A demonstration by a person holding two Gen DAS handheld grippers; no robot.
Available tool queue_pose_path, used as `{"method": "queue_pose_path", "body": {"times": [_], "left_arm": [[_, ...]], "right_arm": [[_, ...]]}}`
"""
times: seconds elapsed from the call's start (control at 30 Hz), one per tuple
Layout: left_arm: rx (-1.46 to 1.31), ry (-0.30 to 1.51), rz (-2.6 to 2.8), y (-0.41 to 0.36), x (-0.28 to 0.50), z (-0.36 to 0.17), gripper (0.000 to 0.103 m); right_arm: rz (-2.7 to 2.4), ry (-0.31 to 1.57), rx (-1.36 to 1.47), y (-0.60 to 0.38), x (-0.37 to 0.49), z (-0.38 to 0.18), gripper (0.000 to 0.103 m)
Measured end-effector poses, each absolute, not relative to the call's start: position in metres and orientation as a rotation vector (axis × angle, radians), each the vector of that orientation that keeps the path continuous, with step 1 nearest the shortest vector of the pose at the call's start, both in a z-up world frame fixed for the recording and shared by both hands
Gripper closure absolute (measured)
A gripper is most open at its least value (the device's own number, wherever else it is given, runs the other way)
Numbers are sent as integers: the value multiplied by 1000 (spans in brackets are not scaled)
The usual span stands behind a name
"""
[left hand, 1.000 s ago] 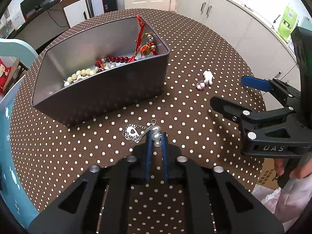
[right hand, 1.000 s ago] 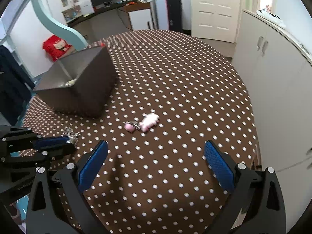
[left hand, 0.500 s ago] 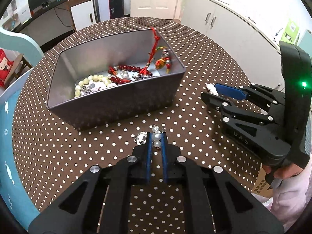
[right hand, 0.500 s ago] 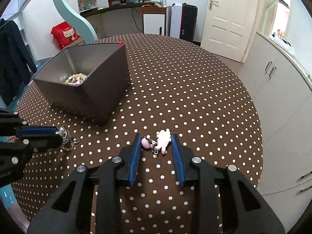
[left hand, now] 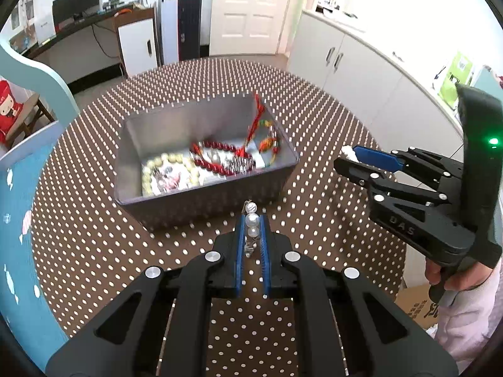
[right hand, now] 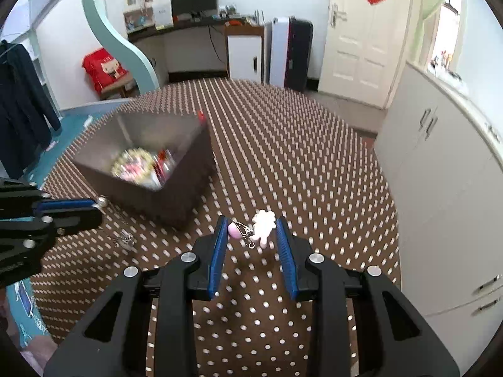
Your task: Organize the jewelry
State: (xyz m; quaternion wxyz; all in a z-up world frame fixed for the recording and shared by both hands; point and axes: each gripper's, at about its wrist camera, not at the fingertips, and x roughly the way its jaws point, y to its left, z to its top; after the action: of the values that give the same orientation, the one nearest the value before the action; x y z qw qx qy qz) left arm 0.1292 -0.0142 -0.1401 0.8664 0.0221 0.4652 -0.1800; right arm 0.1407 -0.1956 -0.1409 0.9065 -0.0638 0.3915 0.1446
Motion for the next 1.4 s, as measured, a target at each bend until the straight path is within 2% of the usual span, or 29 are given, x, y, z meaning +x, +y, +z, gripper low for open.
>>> {"method": "queue_pose_path", "body": {"times": [0.23,0.4,0.57,0.8,0.87,0.9,0.97,1.0,1.1,1.2,1.27,1.33,1.4], "left_arm": [[53,868,-357,-9,133,-98,94],[30,782,-311,9,143,-63,94],[-1,755,-288,23,160,-49,94],[-26,845,-311,24,191,-75,94],[-23,862,-311,21,196,-81,93],[-20,868,-303,21,197,-82,92],[-22,872,-286,23,199,-83,80],[-19,871,-275,24,199,-83,69],[-14,875,-243,27,199,-87,67],[-6,880,-215,30,195,-92,55],[6,873,-191,30,188,-94,54],[8,857,-159,29,180,-91,42],[16,832,-126,29,173,-88,40]], "right_arm": [[347,670,-157,-171,137,-86,73],[400,614,-184,-148,143,-67,73],[440,630,-199,-130,158,-73,73],[471,748,-213,-112,180,-106,72],[473,763,-197,-112,182,-108,51],[457,753,-184,-115,183,-106,34],[425,734,-173,-119,181,-99,32],[420,735,-166,-121,180,-98,32],[397,744,-160,-125,178,-99,32],[377,754,-139,-131,175,-99,32],[365,753,-124,-135,171,-96,31],[348,743,-102,-141,163,-91,27],[329,723,-80,-147,157,-83,22]]}}
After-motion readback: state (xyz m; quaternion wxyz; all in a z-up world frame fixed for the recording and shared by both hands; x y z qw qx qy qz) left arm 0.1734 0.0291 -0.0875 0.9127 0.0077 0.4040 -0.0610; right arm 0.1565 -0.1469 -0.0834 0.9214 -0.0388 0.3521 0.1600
